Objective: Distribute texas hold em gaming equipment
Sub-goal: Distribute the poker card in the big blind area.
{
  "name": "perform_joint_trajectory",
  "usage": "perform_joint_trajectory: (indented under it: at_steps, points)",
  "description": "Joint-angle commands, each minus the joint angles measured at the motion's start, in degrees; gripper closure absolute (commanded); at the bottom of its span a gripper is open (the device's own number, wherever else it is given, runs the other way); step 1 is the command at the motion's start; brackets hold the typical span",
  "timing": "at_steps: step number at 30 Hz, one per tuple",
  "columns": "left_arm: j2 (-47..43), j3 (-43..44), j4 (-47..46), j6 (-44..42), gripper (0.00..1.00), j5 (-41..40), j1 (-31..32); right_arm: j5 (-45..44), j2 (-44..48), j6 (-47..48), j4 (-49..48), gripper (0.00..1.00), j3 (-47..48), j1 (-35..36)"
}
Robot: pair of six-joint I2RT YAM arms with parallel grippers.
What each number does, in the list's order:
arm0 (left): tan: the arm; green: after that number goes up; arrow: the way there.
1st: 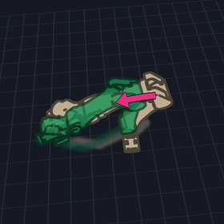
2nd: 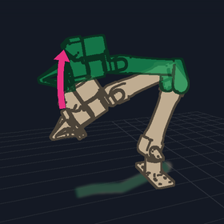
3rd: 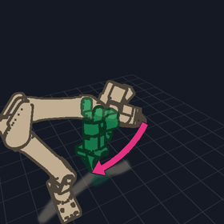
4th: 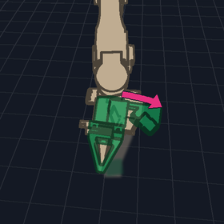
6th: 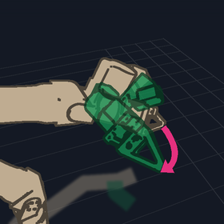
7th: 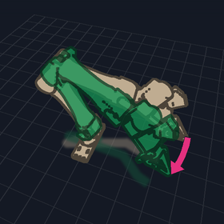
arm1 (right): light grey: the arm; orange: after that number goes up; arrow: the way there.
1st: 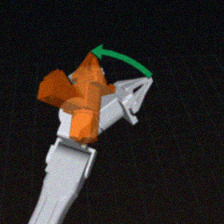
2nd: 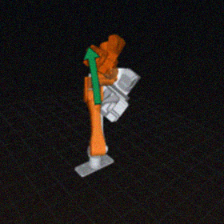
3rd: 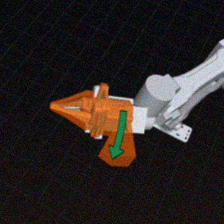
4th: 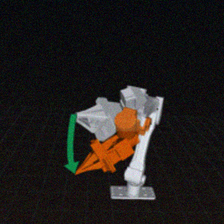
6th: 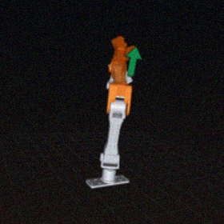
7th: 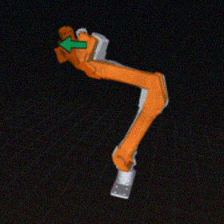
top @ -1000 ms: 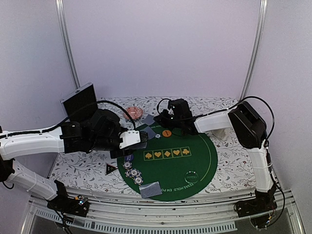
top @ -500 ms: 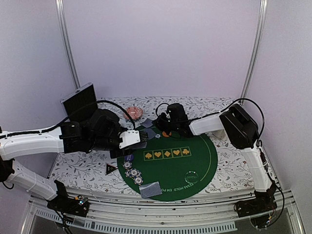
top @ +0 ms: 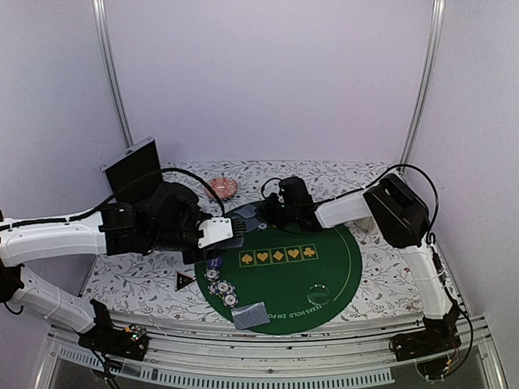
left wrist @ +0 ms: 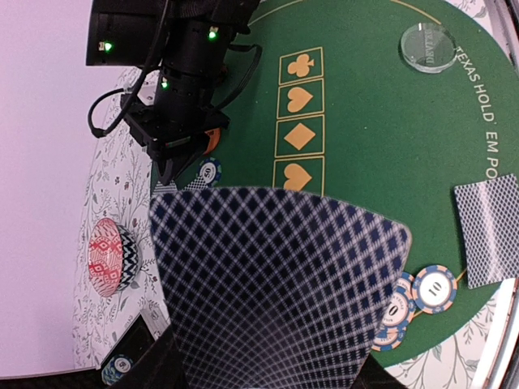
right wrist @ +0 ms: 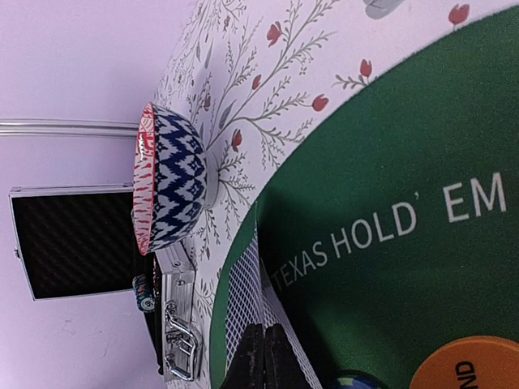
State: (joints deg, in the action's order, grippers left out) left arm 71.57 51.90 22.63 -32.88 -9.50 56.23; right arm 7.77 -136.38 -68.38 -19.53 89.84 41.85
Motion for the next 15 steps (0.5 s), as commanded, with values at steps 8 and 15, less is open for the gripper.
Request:
perform_joint_trajectory:
  at_steps: [8,15]
  points:
    - [-1.61,-0.4,-0.75,-0.25,0.5,0.45,0.19,-1.81,1.2,-1.31,-1.21,0.89,-2.03,0.75]
    - [-1.62,-0.48,-0.75,-0.25,0.5,0.71,0.15,-4.08,4.34,0.41,-1.04,0.7,-2.76,1.58]
